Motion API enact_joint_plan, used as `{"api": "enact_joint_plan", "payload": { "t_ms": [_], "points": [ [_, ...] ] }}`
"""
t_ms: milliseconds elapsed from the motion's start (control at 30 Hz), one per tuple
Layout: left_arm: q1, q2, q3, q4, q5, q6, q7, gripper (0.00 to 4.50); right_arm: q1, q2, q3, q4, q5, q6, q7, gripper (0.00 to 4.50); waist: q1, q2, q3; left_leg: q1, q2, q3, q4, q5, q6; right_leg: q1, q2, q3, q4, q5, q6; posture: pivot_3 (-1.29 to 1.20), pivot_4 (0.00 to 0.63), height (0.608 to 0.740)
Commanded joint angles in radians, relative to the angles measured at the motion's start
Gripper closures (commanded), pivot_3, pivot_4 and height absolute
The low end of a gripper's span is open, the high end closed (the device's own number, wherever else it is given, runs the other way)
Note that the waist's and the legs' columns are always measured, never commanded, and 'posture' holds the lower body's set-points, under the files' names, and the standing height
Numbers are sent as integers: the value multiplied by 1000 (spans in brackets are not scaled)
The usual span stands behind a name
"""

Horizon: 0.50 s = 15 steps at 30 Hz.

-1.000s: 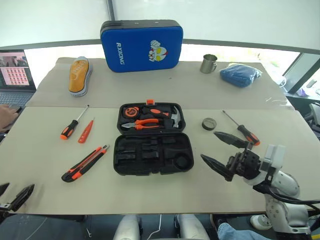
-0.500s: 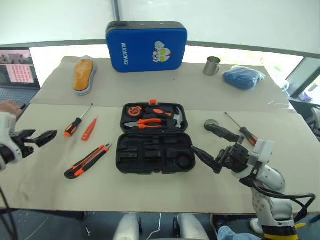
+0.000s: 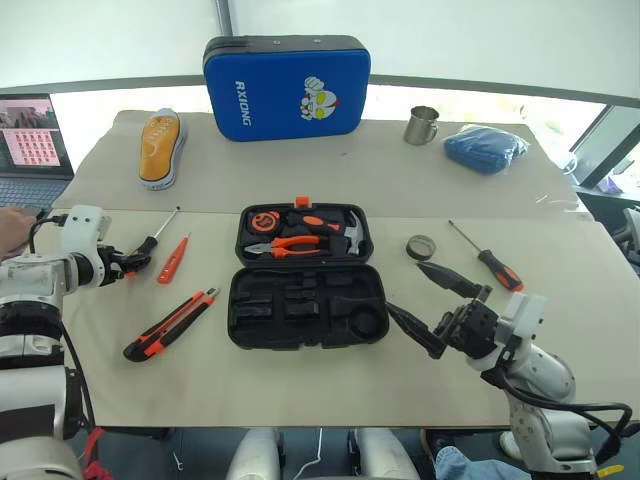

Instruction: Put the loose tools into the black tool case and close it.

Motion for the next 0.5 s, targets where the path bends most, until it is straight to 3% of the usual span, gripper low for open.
{"api": "enact_joint_plan", "payload": {
  "t_ms": [33,100,267,400,500],
  "points": [
    [-11,1,53,30,2,-132,-16,2925,9,-9,-25,-45,-1,-30,-10,0,0,0,0,0,0,0,0,0,0,0,0,0,0,0,0,0,150,740],
    [-8,0,80,43,-9,-204,-43,3522,15,-12,-29,-46,1,-29,-7,0,0,-1,1,0,0,0,1,0,0,0,0,0,0,0,0,0,150,740],
    [-15,0,180,-3,-74,-477,-181,3561,38,-42,-64,-58,18,-24,5,0,1,-2,1,-1,0,-1,1,0,0,0,-1,-1,0,0,0,0,150,740],
    [41,-19,66,-308,-111,-501,-480,3561,78,-98,-134,-68,50,-10,32,0,13,-2,2,-2,0,0,3,0,0,1,-1,-1,0,0,0,0,150,740],
    [91,-27,-51,-545,-101,-450,-595,3561,129,-180,-181,-78,103,58,81,0,24,-1,2,-3,0,1,6,-1,1,1,-2,-1,0,1,2,0,150,740]
  ]
}}
